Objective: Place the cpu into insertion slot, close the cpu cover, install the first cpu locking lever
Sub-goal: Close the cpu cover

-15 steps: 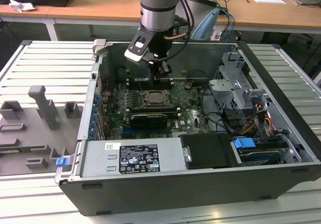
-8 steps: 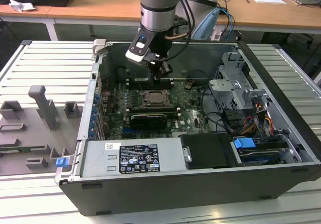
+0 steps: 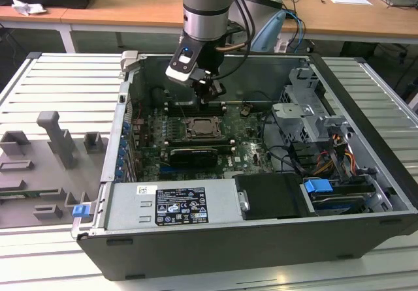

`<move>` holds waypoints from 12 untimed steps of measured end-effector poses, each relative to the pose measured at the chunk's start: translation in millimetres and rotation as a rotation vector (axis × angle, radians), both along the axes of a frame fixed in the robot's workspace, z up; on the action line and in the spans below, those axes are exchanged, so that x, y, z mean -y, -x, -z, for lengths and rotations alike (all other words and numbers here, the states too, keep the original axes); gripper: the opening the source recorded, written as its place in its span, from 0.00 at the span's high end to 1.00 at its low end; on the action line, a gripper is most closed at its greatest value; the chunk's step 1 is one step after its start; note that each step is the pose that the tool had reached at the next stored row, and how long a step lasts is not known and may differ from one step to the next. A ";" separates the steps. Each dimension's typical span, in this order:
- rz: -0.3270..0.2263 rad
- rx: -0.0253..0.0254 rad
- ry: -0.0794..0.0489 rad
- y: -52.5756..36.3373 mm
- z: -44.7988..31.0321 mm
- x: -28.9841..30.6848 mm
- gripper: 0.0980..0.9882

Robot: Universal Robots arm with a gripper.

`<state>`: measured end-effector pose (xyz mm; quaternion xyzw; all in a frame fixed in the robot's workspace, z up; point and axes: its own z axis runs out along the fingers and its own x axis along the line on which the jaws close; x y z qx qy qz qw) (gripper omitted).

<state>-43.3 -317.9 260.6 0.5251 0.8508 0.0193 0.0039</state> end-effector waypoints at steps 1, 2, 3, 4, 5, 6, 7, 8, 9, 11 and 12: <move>-0.007 0.0000 0.000 0.0 0.0 0.0 0.99; -0.011 0.0000 0.000 0.0 0.0 0.0 0.99; -0.017 0.0000 0.000 0.0 0.0 0.0 0.99; -0.023 0.0000 0.000 0.0 0.0 0.0 0.99; -0.031 0.0000 0.000 0.0 0.0 0.0 0.99; -0.035 -0.0001 0.000 0.0 0.0 0.0 0.99; -0.039 0.0000 0.000 0.0 0.0 0.0 0.99; -0.046 0.0000 0.000 0.0 0.0 0.0 0.99; -0.051 0.0000 0.000 0.0 0.0 0.0 0.99; -0.061 -0.0001 0.000 0.0 0.0 0.0 0.99; -0.064 0.0000 0.000 0.0 0.0 0.0 0.99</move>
